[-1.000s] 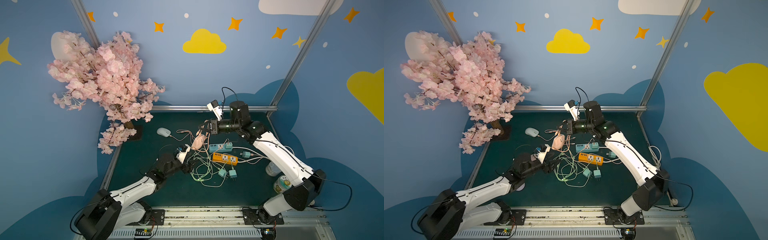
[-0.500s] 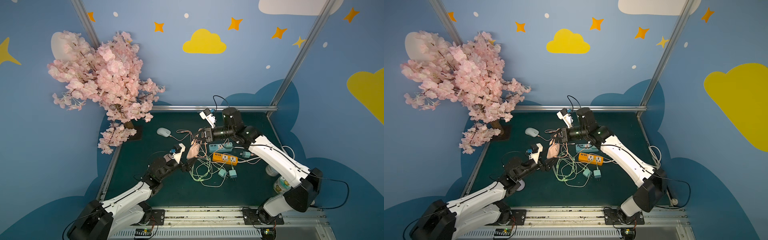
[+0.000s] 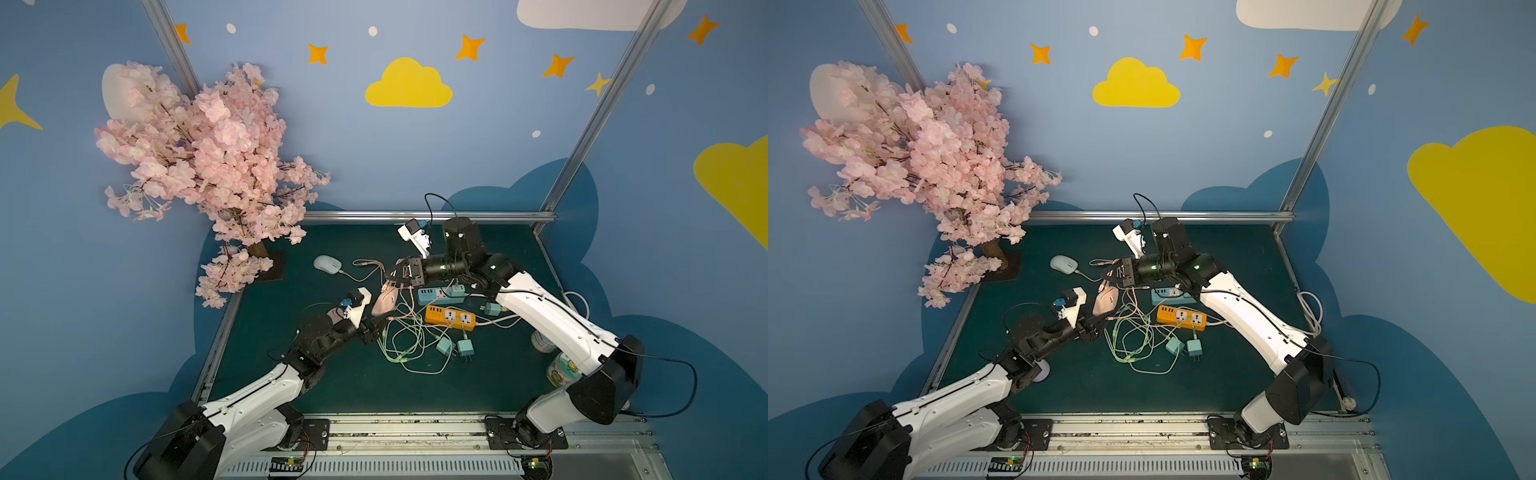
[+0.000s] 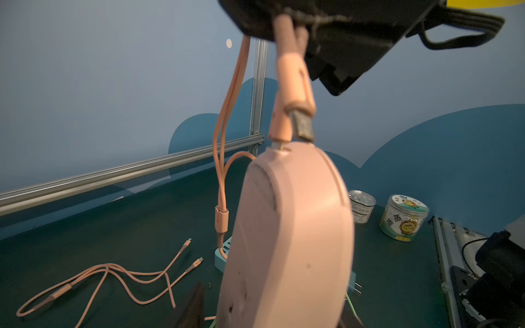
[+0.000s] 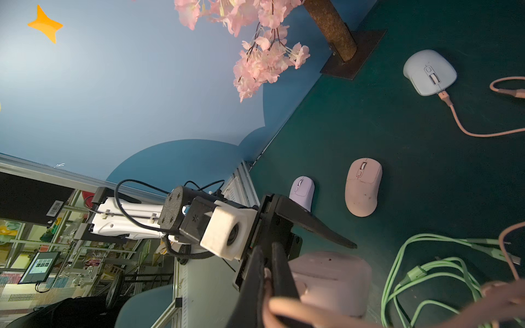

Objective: Unplug the wireless mouse
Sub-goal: Remove the power cord from the mouse.

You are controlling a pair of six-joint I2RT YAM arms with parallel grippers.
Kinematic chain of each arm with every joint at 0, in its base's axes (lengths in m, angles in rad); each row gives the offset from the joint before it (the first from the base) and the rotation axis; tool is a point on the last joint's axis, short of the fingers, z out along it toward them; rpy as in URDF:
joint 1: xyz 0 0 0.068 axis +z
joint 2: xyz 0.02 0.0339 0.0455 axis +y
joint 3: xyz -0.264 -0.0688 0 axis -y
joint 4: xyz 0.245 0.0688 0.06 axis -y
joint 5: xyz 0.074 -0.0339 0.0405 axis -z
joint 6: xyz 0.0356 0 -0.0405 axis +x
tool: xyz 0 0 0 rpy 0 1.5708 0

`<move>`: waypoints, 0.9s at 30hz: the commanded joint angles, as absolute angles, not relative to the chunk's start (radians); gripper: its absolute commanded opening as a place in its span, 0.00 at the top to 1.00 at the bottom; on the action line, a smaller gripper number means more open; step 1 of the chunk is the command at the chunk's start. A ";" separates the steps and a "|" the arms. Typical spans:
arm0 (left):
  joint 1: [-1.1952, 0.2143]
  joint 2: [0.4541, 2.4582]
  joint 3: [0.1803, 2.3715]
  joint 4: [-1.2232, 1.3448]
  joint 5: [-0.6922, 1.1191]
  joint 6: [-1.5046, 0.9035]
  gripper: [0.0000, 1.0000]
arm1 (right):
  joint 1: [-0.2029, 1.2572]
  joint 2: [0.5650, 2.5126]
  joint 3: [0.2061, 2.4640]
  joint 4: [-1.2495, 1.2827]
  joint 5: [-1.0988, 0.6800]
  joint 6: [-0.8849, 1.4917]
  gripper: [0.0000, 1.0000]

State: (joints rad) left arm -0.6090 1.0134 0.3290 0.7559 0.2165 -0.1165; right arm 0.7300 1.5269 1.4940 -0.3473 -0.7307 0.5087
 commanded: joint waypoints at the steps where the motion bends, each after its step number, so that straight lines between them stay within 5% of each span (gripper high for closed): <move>1: -0.609 1.006 0.351 0.735 0.223 -0.114 0.33 | 0.748 1.498 1.532 -0.311 -0.738 0.515 1.00; 13: -0.612 0.985 0.361 0.689 0.200 -0.117 0.35 | 0.768 1.525 1.547 -0.309 -0.738 0.514 1.00; 19: -0.612 0.964 0.357 0.687 0.214 -0.107 0.56 | 0.768 1.531 1.551 -0.315 -0.731 0.509 1.00; 27: -0.611 0.945 0.343 0.727 0.284 -0.101 0.56 | 0.767 1.553 1.574 -0.356 -0.708 0.485 1.00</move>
